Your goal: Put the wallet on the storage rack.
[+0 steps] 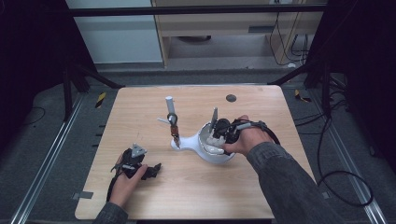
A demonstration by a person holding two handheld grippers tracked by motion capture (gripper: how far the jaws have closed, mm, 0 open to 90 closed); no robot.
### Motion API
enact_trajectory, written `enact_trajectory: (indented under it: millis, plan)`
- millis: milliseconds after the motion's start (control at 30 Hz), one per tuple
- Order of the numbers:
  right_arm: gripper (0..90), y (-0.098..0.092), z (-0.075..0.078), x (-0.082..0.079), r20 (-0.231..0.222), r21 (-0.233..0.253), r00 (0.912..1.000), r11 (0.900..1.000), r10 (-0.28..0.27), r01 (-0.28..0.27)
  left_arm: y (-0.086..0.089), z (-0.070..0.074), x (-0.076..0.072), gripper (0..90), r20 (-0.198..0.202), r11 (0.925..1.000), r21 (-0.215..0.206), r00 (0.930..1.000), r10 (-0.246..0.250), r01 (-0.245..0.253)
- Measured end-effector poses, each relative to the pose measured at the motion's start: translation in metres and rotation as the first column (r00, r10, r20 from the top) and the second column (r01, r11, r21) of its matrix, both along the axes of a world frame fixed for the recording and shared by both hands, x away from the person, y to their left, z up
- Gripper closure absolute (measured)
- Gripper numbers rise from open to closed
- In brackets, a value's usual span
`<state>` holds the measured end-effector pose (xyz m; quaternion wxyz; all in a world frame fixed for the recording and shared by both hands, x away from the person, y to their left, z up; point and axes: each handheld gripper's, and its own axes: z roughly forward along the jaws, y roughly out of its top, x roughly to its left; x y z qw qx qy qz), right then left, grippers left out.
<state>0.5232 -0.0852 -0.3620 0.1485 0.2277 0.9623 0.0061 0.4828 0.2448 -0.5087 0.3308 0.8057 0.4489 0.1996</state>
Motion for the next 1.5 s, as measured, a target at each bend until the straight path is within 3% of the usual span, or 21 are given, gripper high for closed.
enact_trajectory:
  millis: [733,1500]
  plan:
    - [32.1,0.008,-0.008,0.008,0.011,-0.008,0.9999,1.000,-0.012,0.012,-0.001,0.000,0.000,0.0,-0.001,1.0000,-0.001,1.0000,-0.005,0.005]
    - [31.9,0.019,-0.018,0.017,-0.020,-0.015,0.9996,1.000,-0.018,0.018,-0.001,0.000,0.000,0.0,-0.001,1.0000,0.000,1.0000,-0.007,0.007]
